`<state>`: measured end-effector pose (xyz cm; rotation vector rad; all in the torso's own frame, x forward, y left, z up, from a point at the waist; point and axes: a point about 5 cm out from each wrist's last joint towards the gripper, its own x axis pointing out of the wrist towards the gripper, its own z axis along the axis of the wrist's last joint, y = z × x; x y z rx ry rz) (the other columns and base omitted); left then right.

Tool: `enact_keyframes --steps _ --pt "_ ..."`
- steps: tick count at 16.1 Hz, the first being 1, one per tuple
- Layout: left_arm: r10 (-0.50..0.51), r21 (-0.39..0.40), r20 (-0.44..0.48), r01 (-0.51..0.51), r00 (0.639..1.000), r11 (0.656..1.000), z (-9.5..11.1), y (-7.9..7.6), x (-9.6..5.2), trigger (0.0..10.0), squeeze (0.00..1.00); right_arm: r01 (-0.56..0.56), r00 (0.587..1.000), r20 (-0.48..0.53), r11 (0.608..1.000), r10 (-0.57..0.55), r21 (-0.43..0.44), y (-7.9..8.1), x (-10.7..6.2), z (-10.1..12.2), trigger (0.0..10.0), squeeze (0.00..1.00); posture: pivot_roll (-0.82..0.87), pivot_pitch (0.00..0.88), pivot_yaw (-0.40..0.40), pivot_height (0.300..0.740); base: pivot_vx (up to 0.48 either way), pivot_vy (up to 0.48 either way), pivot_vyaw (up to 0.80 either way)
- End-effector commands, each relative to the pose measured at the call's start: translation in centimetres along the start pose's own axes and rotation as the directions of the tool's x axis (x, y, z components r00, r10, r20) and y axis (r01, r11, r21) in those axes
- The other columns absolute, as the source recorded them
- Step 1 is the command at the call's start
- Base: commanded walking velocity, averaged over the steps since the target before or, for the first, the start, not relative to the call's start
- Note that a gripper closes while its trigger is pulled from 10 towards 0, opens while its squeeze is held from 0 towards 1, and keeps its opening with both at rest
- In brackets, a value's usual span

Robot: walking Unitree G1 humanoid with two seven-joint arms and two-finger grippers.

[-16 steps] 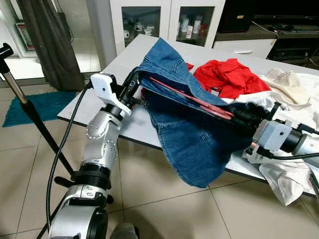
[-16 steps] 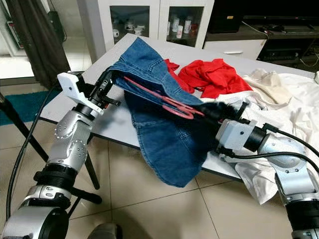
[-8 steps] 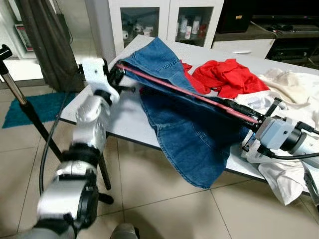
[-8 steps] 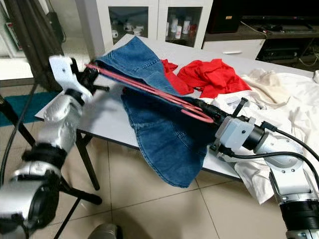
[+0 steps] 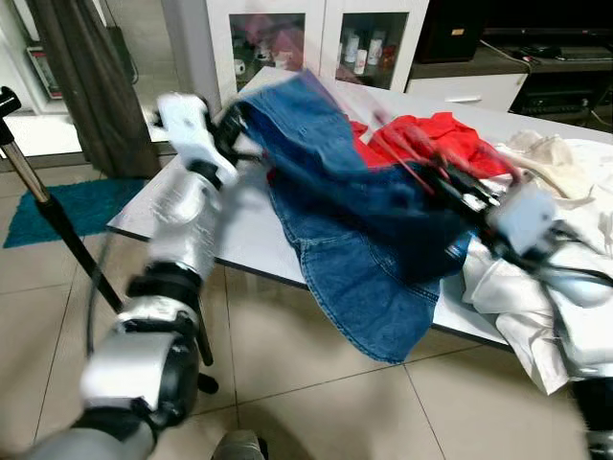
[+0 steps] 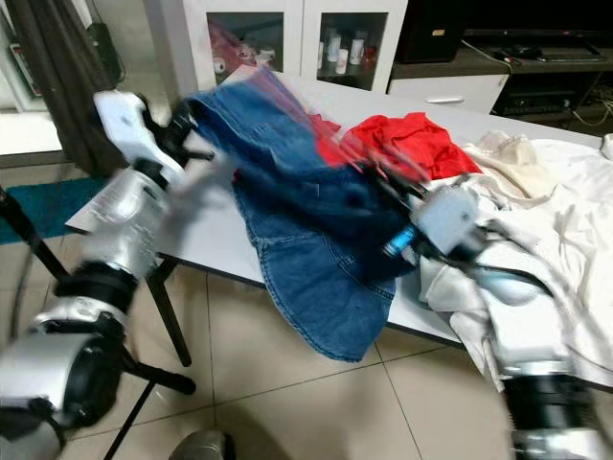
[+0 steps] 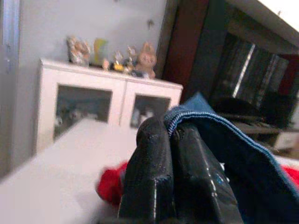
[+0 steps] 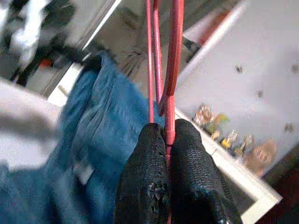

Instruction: Hang hanger

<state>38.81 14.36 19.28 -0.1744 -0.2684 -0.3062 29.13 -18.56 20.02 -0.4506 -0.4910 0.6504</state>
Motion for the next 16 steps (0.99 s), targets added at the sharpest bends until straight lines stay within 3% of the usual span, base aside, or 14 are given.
enact_keyframes --steps 1,2,4,8,9,10,11,12,13,14,16 --pt "-0.018 -0.002 0.0 0.018 1.0 1.0 -0.2 -0.6 0.1 10.0 0.0 0.021 1.0 0.0 0.999 -0.021 0.039 0.0 0.7 0.2 10.0 0.0 0.16 0.0 0.009 0.74 0.0 0.0 0.0" --pt "-0.022 -0.003 -0.002 0.022 1.0 1.0 -0.4 -0.9 0.1 10.0 0.0 0.039 0.999 -0.007 0.996 -0.039 0.076 0.2 1.2 0.0 10.0 0.0 0.16 0.0 0.005 0.74 0.0 0.0 0.0" --pt "-0.024 -0.012 -0.004 0.024 1.0 1.0 -0.9 -1.4 -0.1 10.0 0.0 0.116 0.993 -0.009 0.966 -0.117 0.23 0.7 2.9 -0.4 10.0 0.0 0.17 0.0 0.0 0.74 0.0 0.0 0.0" --pt "-0.015 -0.027 -0.011 0.015 1.0 1.0 -1.5 -1.9 -0.3 10.0 0.0 0.253 0.963 -0.013 0.893 -0.268 0.371 0.5 5.7 -0.4 10.0 0.0 0.17 0.002 -0.007 0.74 0.0 0.0 0.0" --pt "-0.018 -0.026 -0.012 0.017 1.0 0.999 -1.6 -2.1 -0.3 10.0 0.0 0.307 0.941 -0.001 0.853 -0.338 0.421 0.0 6.7 0.1 10.0 0.0 0.17 0.003 -0.011 0.74 0.0 0.0 0.0" --pt "-0.019 -0.027 -0.013 0.019 1.0 0.999 -1.8 -2.3 -0.3 10.0 0.0 0.374 0.902 0.005 0.788 -0.431 0.489 -1.2 7.3 0.5 10.0 0.0 0.17 0.003 -0.015 0.74 0.0 0.0 0.0" --pt "-0.017 -0.026 -0.012 0.017 1.0 1.0 -1.8 -2.4 -0.4 10.0 0.0 0.423 0.865 0.006 0.737 -0.501 0.527 -2.3 7.3 0.7 10.0 0.0 0.18 0.003 -0.018 0.74 0.0 0.0 0.0" --pt "-0.016 -0.026 -0.012 0.016 1.0 1.0 -1.8 -2.4 -0.4 10.0 0.0 0.442 0.85 0.003 0.715 -0.527 0.541 -2.8 7.2 0.7 10.0 0.0 0.18 0.003 -0.019 0.74 0.0 0.0 0.0" --pt "-0.009 -0.034 -0.012 0.009 1.0 0.999 -2.0 -2.3 -0.6 10.0 0.0 0.511 0.778 -0.018 0.617 -0.628 0.599 -4.6 6.4 0.6 10.0 0.0 0.18 0.003 -0.021 0.74 0.0 0.0 0.0" --pt "-0.007 -0.044 -0.01 0.006 1.0 0.999 -2.0 -2.3 -0.6 10.0 0.0 0.531 0.757 -0.026 0.591 -0.652 0.607 -5.2 6.0 0.5 10.0 0.0 0.18 0.003 -0.021 0.74 0.0 0.0 0.0" --pt "0.006 -0.045 -0.011 -0.006 1.0 0.999 -2.2 -2.1 -0.9 10.0 0.0 0.578 0.68 -0.057 0.486 -0.731 0.655 -6.9 4.3 0.3 10.0 0.0 0.18 0.003 -0.021 0.74 0.0 0.0 0.0"
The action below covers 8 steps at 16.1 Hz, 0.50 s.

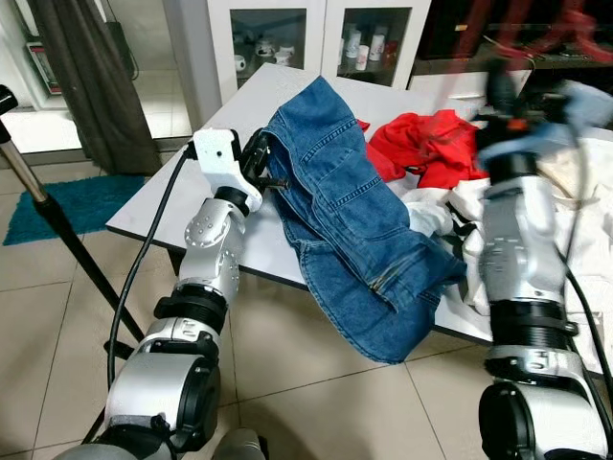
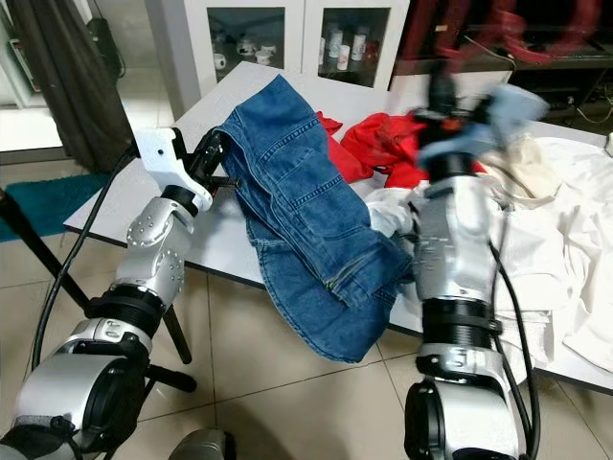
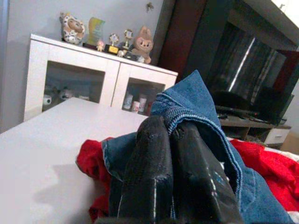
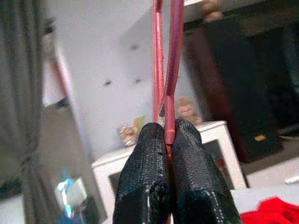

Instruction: Hang hanger

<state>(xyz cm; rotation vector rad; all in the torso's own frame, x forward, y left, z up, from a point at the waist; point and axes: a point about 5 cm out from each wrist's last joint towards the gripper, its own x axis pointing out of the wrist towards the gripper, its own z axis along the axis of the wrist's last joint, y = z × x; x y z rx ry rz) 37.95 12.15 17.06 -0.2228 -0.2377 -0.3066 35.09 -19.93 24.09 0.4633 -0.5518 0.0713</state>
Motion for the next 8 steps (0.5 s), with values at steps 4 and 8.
enact_keyframes --steps 4,8 --pt "0.089 0.068 0.082 -0.094 0.993 0.993 1.0 1.0 -0.5 10.0 0.0 0.081 0.996 0.033 0.996 -0.08 -0.032 -2.5 -1.5 2.0 10.0 0.0 0.15 0.004 -0.008 0.74 0.0 0.0 0.0" --pt "0.195 0.202 0.23 -0.243 0.954 0.949 3.2 3.5 -1.3 10.0 0.0 0.272 0.959 0.052 0.957 -0.278 0.103 -5.2 -3.4 3.3 10.0 0.0 0.14 0.003 0.008 0.74 0.0 0.0 0.0"
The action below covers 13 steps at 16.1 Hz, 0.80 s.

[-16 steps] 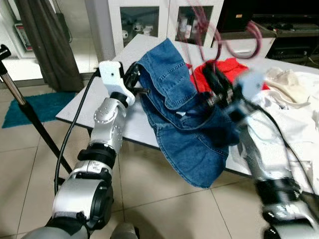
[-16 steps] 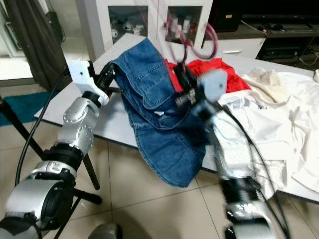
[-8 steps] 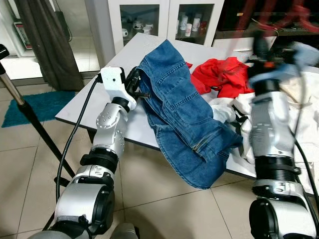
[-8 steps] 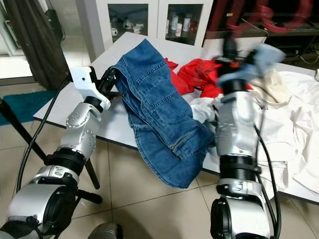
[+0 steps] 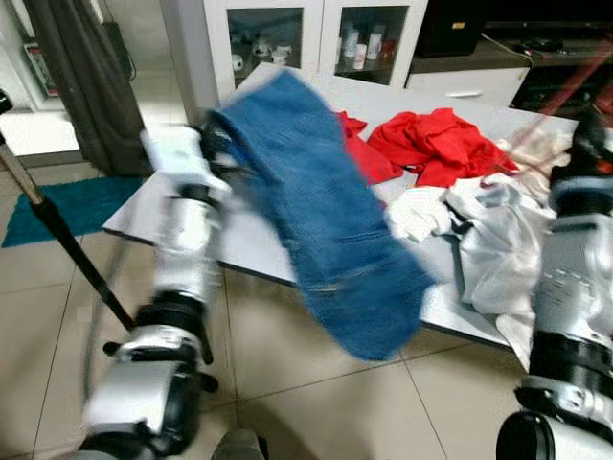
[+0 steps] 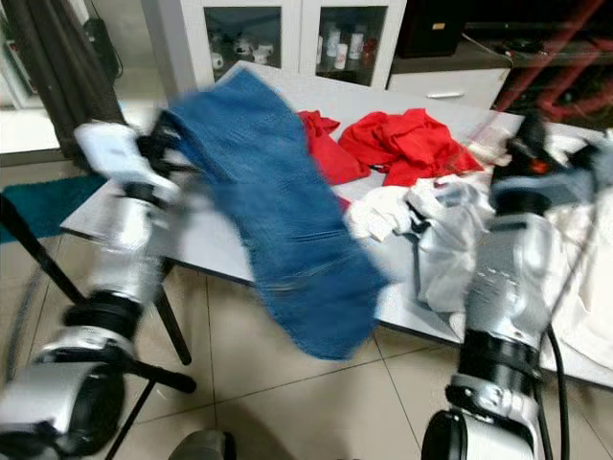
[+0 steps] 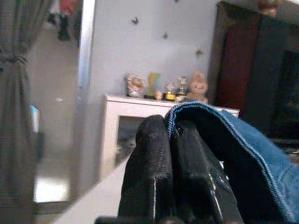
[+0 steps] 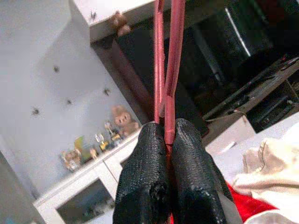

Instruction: Hang hanger

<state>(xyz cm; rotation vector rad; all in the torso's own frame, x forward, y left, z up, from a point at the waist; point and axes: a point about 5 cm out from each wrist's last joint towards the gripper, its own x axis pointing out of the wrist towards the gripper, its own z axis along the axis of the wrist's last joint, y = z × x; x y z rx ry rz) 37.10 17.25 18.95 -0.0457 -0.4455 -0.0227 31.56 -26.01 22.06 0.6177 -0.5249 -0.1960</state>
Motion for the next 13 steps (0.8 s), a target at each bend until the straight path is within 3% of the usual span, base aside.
enact_keyframes --steps 1,2,3,6,8,10,11,12,13 --pt "-0.025 0.032 -0.039 0.026 0.999 0.999 -0.5 -0.6 0.1 10.0 0.0 -0.1 0.995 0.009 0.995 0.099 0.023 1.7 -0.1 0.5 10.0 0.0 0.13 0.002 0.012 0.74 0.0 0.0 0.0" --pt "-0.026 0.012 -0.06 0.026 0.998 1.0 -0.8 -0.6 0.1 10.0 0.0 -0.24 0.971 -0.018 0.971 0.239 -0.017 3.5 -0.5 0.4 10.0 0.0 0.13 0.001 0.014 0.74 0.0 0.0 0.0" --pt "-0.044 -0.003 -0.094 0.044 0.995 0.999 -1.3 -0.8 0.0 10.0 1.0 -0.354 0.935 -0.038 0.934 0.353 -0.049 5.3 -1.0 0.2 10.0 0.0 0.13 0.001 0.017 0.74 0.0 0.0 0.0" --pt "-0.086 -0.043 -0.109 0.081 0.99 0.996 -1.8 -1.6 -0.3 10.0 1.0 -0.42 0.907 -0.055 0.907 0.417 -0.041 6.7 -1.5 0.0 10.0 0.0 0.13 0.0 0.013 0.74 0.0 0.0 0.0" --pt "-0.08 -0.01 -0.162 0.08 0.983 0.997 -2.5 -1.9 -0.6 10.0 1.0 -0.415 0.908 -0.073 0.91 0.412 -0.021 6.6 -1.5 -0.2 10.0 0.0 0.14 0.0 0.01 0.74 0.0 0.0 0.0" --pt "-0.013 0.071 -0.233 0.03 0.973 0.997 -3.3 -0.7 -0.8 10.0 0.98 -0.472 0.875 -0.111 0.881 0.471 0.016 7.3 -2.0 -0.5 10.0 0.0 0.14 0.0 0.01 0.74 0.0 0.0 0.0" --pt "0.03 0.141 -0.235 0.004 0.972 0.99 -3.3 0.2 -0.9 10.0 0.0 -0.536 0.827 -0.153 0.841 0.541 0.072 8.0 -2.6 -0.9 10.0 0.0 0.14 0.0 0.01 0.74 0.0 0.0 0.0" --pt "0.075 0.172 -0.229 -0.035 0.97 0.985 -3.2 1.0 -1.0 10.0 0.0 -0.589 0.778 -0.189 0.8 0.6 0.116 8.6 -3.2 -1.3 10.0 0.0 0.14 0.0 0.01 0.74 0.0 0.0 0.0" --pt "0.16 0.152 -0.237 -0.126 0.958 0.98 -3.2 2.2 -1.2 10.0 0.0 -0.65 0.684 -0.263 0.733 0.68 0.202 9.6 -4.5 -2.2 10.0 0.0 0.14 0.0 0.01 0.74 0.0 0.0 0.0"
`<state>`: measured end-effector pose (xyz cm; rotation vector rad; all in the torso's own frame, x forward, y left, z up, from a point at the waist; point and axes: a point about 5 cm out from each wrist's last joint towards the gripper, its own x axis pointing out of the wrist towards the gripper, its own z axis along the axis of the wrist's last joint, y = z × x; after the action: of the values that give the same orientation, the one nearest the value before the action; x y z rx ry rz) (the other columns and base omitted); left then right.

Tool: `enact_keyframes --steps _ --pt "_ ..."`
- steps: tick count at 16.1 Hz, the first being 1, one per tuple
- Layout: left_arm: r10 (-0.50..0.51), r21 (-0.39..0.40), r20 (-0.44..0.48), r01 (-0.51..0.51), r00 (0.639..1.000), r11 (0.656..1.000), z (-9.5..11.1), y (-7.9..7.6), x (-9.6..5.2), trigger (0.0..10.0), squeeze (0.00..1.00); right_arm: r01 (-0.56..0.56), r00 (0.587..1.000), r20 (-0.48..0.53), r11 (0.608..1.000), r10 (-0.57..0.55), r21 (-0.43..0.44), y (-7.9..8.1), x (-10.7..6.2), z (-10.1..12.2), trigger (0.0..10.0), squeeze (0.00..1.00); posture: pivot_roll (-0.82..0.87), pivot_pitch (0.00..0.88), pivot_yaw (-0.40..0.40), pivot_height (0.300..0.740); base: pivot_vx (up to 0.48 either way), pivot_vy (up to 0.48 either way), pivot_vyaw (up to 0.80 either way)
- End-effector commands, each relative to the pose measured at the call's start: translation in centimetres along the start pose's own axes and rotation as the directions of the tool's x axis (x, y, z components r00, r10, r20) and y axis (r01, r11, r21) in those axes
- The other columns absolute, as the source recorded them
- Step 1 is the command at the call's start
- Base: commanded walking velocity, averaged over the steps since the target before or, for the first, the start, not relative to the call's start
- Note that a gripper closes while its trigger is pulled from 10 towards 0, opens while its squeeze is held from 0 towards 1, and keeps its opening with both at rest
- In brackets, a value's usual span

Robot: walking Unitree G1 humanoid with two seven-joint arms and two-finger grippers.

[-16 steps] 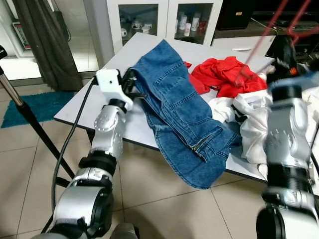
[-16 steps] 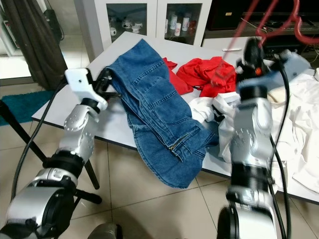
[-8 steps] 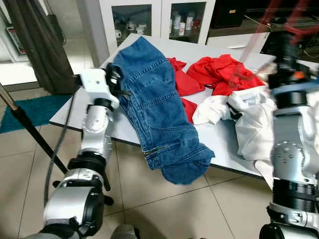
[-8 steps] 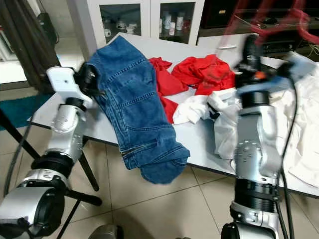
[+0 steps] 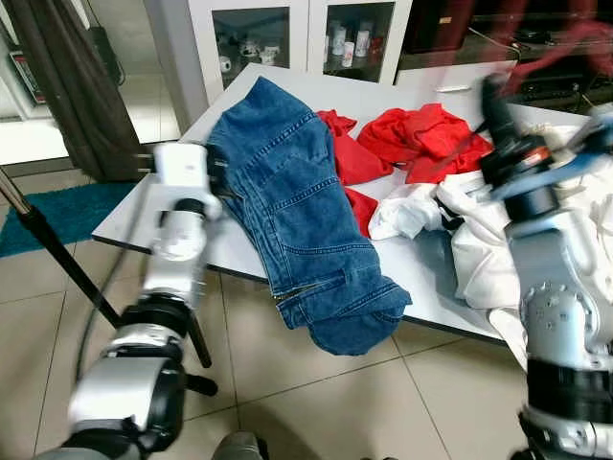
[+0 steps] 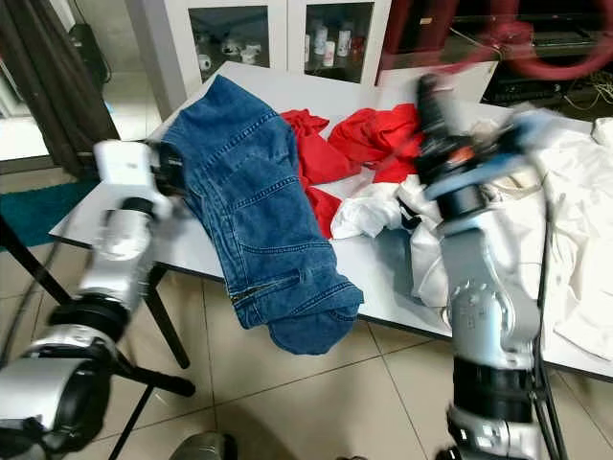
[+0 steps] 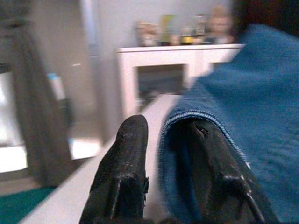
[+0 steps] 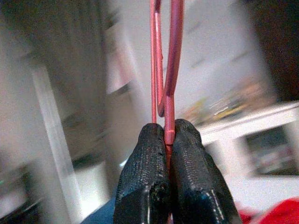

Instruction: Hang hanger

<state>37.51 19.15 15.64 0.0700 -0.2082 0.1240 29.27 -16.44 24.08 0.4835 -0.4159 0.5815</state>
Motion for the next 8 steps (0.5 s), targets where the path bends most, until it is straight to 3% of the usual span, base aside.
enact_keyframes --steps 1,4,8 --pt "0.073 -0.012 -0.049 -0.074 0.996 0.997 -0.6 1.1 -0.1 10.0 0.0 -0.13 0.988 -0.08 0.991 0.133 0.037 1.9 0.1 -1.1 10.0 0.0 0.14 0.0 0.01 0.74 0.0 0.0 0.0" --pt "0.099 0.016 -0.086 -0.098 0.991 0.995 -1.4 1.5 -0.4 10.0 0.0 -0.196 0.956 -0.199 0.974 0.216 0.116 2.9 -0.1 -3.1 10.0 0.0 0.16 0.003 -0.002 0.74 0.0 0.0 0.0" --pt "0.146 0.028 -0.079 -0.145 0.986 0.989 -1.5 1.8 -0.7 10.0 0.0 -0.08 0.91 -0.398 0.991 0.118 0.109 1.4 0.5 -6.7 10.0 0.0 0.16 0.007 -0.008 0.74 0.0 0.0 0.0"
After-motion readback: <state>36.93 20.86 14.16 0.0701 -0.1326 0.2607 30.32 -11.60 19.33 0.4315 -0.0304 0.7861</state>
